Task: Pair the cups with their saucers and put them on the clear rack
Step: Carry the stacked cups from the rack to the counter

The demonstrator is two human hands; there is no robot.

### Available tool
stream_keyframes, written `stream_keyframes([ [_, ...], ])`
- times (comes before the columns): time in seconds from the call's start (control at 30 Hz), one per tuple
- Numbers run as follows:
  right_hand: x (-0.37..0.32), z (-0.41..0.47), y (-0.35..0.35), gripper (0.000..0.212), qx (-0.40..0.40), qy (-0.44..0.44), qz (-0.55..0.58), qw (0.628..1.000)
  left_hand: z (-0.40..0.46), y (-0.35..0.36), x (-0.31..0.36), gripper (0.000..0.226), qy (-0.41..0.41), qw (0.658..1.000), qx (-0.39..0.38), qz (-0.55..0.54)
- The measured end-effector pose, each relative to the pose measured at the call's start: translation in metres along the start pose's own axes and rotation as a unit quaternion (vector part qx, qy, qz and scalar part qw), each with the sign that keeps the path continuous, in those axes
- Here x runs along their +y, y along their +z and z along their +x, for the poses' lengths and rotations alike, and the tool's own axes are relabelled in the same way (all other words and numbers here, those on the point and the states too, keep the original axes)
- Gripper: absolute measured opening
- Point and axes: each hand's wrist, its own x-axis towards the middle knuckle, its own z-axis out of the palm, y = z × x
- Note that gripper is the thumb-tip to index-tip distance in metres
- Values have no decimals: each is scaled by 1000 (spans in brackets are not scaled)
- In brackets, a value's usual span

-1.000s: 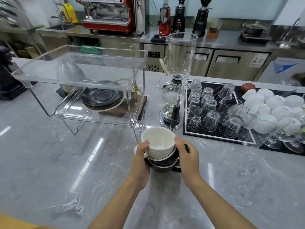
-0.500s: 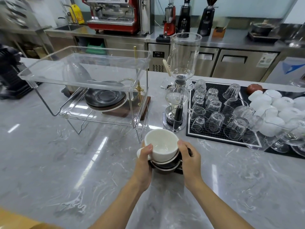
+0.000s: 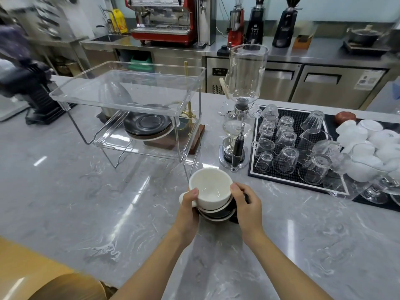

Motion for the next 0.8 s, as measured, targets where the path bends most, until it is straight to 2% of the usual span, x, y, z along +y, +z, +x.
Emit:
stream_keyframes([
  [0.13,-4,-1,-4,10,-18,11,-11,1000,-3,-5,0,52,2,1000,6,23],
  [0.2,-7,-1,-7,9,-36,19,-16,999,-9,-6,4,44,3,1000,23,19],
  [0.4,-21,-2,-16,17,-22,20,-6,1000,-31,-7,14,67,53,989,134,28],
  [0.5,-32,-7,-20,14,2,-20,-45,999,-45,-11,20,50,82,980,183,10],
  [0.57,-42,-13,-20,17,10,-62,-76,995,-54,-17,27,40,88,976,200,-9],
  [0.67,-64,-27,-13,18,2,-117,-81,990,-64,-28,37,42,104,972,209,-35],
  [0.8,-92,-37,10,18,-19,-145,-15,989,-68,-44,61,49,131,969,193,-79],
])
